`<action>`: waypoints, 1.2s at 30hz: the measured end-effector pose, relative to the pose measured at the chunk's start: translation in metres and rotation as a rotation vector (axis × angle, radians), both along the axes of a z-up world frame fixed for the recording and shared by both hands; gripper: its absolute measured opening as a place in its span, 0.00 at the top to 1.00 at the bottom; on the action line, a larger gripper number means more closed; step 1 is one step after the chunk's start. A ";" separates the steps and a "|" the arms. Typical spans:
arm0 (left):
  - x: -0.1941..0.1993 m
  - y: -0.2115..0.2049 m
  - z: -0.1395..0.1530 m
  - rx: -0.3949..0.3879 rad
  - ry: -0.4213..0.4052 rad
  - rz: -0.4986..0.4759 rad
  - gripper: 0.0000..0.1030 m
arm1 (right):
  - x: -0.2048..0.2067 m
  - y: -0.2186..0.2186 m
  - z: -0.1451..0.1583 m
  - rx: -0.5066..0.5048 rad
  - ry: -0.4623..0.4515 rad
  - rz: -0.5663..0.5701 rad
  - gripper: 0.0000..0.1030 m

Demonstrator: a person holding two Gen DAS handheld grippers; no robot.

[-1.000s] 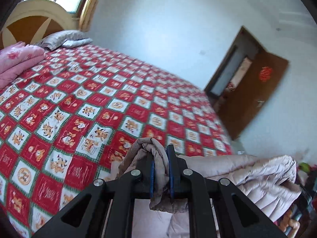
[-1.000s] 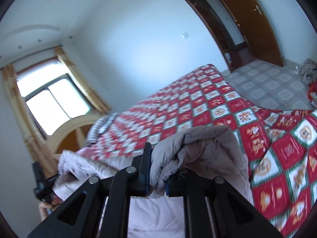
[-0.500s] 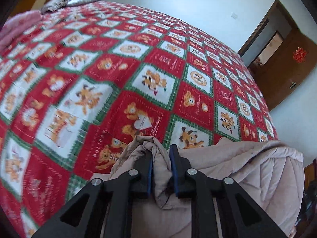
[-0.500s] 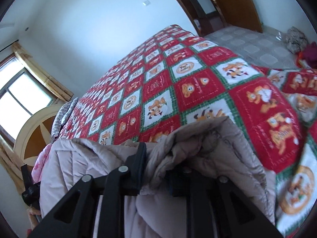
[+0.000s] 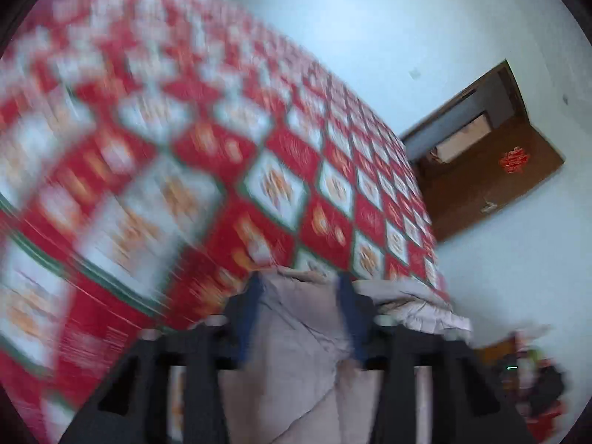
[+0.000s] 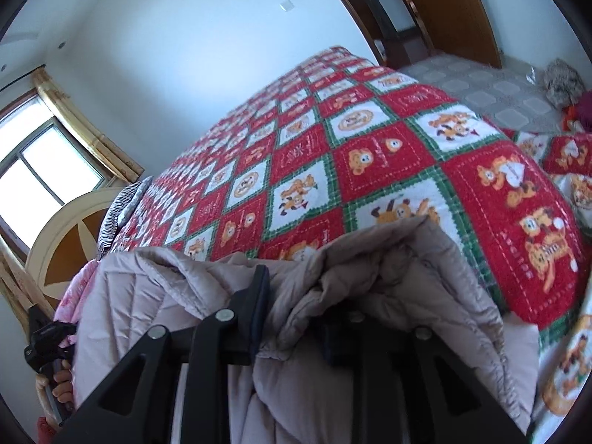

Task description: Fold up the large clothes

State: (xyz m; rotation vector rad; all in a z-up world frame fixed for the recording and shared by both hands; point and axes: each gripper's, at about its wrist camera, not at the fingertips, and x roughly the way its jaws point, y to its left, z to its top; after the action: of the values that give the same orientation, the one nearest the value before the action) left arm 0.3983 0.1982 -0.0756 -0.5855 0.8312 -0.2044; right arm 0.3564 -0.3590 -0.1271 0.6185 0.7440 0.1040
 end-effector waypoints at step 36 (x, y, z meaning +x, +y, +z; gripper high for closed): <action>-0.052 -0.225 -0.055 0.494 -0.149 -0.156 0.12 | -0.015 0.149 -0.016 -0.317 -0.037 0.160 0.97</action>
State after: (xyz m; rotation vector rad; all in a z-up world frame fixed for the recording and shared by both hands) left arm 0.3458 -0.0269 -0.1310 -0.0411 0.7467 -0.1739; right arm 0.3415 -0.2098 -0.1427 0.2546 0.7543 0.1409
